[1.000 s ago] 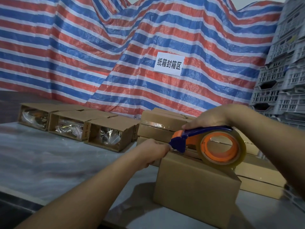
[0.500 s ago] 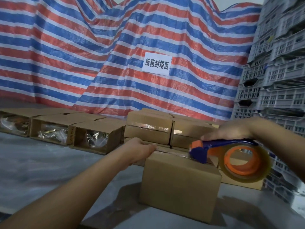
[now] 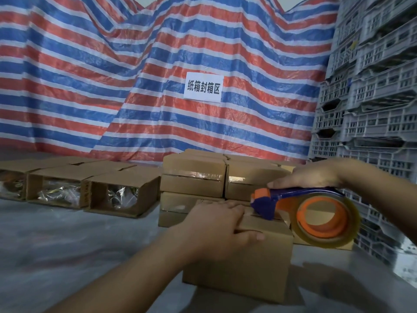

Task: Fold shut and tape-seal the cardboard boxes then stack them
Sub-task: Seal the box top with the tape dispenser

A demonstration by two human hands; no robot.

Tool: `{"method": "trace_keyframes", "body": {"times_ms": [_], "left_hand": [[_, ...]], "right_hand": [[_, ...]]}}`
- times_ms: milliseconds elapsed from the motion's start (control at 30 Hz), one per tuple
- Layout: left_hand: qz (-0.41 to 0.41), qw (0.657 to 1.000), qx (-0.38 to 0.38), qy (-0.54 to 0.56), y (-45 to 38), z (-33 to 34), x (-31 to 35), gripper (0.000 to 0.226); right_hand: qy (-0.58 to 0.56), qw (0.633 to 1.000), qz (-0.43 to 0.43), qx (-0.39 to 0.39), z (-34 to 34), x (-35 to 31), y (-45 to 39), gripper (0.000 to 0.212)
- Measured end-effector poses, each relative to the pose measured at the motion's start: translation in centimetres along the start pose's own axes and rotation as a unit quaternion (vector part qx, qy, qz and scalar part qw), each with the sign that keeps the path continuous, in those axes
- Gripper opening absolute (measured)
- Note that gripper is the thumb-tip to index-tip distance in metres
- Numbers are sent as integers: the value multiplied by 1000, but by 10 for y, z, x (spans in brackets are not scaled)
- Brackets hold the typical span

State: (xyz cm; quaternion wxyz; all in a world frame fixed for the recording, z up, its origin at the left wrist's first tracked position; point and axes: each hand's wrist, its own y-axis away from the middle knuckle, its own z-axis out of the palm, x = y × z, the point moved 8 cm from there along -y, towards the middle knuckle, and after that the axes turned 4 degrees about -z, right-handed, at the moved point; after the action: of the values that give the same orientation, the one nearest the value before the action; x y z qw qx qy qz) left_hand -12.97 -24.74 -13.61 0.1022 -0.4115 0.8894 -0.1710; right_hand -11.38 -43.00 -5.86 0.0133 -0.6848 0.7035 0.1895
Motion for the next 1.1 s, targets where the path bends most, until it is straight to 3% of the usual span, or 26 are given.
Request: {"method": "trace_keyframes", "body": {"times_ms": [167, 300, 500, 633, 733, 1033, 1100], "left_hand": [[-4, 1000, -3, 16, 3, -2, -1, 96], [-8, 1000, 6, 11, 5, -3, 0, 88], [-52, 991, -49, 113, -1, -10, 1, 101], [10, 998, 15, 56, -19, -32, 49, 81], [41, 992, -70, 102, -21, -13, 73, 61], [51, 994, -94, 18, -21, 1, 70, 83], [52, 994, -96, 30, -19, 1, 71, 82]], "right_hand": [[-9, 1000, -3, -12, -16, 32, 22, 55], [12, 1000, 9, 22, -8, 66, 25, 78], [8, 998, -9, 57, 9, 67, 28, 68], [-10, 999, -8, 49, 12, 66, 27, 63], [-20, 998, -7, 53, 14, 71, 24, 64], [-73, 997, -23, 28, -6, 98, 55, 65], [14, 999, 3, 40, -6, 98, 63, 70]]}}
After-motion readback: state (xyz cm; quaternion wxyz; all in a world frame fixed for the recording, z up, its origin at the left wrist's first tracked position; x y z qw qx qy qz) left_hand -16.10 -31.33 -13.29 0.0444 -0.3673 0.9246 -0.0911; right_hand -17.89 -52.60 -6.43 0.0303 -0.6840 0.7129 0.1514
